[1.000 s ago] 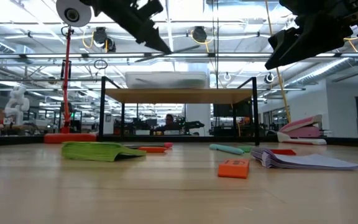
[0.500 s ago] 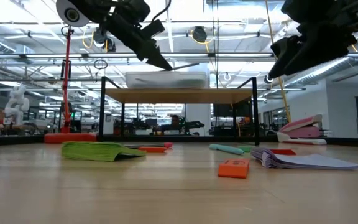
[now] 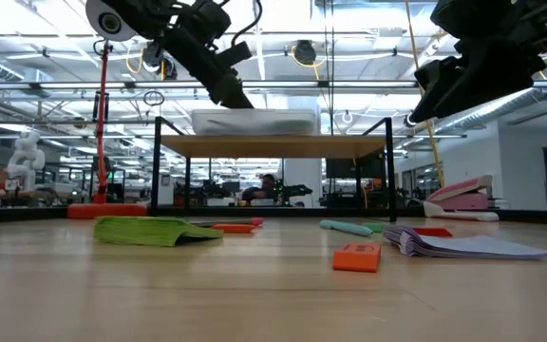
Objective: Pack school essentials
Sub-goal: Put the light blue pen into the pink supply box on the shelf
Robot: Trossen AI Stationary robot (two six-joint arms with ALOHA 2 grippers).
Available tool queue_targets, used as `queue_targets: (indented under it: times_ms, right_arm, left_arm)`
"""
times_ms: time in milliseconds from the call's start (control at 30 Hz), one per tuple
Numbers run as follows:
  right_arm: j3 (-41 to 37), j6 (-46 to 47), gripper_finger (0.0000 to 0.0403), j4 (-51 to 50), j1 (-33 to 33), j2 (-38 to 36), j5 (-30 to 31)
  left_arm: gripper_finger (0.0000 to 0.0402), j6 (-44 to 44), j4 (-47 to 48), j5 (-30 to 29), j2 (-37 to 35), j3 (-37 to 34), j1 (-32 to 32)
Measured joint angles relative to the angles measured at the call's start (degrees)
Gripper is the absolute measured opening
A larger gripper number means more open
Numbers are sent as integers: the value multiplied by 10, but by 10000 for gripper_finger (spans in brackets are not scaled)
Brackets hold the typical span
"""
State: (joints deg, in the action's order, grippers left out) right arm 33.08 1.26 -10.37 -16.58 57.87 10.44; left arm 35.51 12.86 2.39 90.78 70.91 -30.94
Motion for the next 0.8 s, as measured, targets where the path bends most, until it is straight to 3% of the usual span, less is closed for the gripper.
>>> queue_targets:
  times_ms: [200,367,500,633,800]
  right_arm:
    - [0,-5,164,14,0,0,0]
    - [0,23,164,25,0,1,2]
    - [0,70,164,33,-4,21,54]
    - [0,118,164,77,-5,83,106]
    - [2,97,164,191,-1,183,103]
  left_arm:
    - [132,-59,3,-34,-13,0,19]
    - [121,-127,39,-70,-72,0,69]
    - [109,-214,111,-92,-130,0,126]
    - [95,-302,188,-154,-159,0,204]
    - [93,-364,221,-258,-158,-1,308]
